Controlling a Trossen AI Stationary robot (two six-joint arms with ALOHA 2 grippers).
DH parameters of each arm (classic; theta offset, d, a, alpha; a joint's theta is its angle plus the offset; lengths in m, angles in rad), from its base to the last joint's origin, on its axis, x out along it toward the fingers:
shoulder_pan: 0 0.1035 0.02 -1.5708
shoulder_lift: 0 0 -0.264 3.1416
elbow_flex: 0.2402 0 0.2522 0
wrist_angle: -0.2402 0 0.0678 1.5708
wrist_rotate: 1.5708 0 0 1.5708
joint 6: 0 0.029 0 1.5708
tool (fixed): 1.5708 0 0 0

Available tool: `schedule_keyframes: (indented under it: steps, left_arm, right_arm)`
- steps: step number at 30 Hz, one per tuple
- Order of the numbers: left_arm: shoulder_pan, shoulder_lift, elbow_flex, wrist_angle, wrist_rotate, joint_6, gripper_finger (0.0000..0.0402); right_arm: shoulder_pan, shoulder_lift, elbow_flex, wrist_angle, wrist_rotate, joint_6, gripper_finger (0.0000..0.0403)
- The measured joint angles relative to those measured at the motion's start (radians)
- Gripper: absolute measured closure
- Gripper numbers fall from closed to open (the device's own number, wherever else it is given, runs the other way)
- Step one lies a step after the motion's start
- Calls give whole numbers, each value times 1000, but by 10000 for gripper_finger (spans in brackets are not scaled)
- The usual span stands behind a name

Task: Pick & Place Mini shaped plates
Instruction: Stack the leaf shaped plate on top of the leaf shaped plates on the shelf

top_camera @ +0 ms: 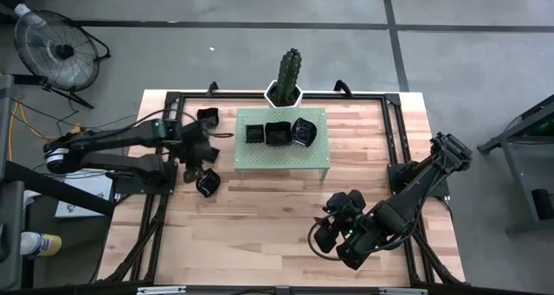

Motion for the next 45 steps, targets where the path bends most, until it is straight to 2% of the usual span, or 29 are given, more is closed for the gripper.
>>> schedule_keyframes:
  steps: [6,17,22,27,38,45]
  left_arm:
    - [0,-115,-135,10,-49,-289,257]
    - [0,-138,-210,103,-55,-451,257]
    - [0,-138,-223,123,-117,-490,257]
    - [0,-134,-229,133,-130,-497,257]
    - [0,-27,-229,148,-116,-453,257]
    - [0,33,-229,220,-52,-427,257]
  right_arm:
    - [0,0,0,0,2,-14,219]
    - [0,0,0,-1,6,-15,219]
    - [0,0,0,-1,15,-15,219]
    - [0,0,0,0,16,-19,219]
    - [-8,0,0,1,24,-37,219]
    - [-8,0,0,2,19,-38,219]
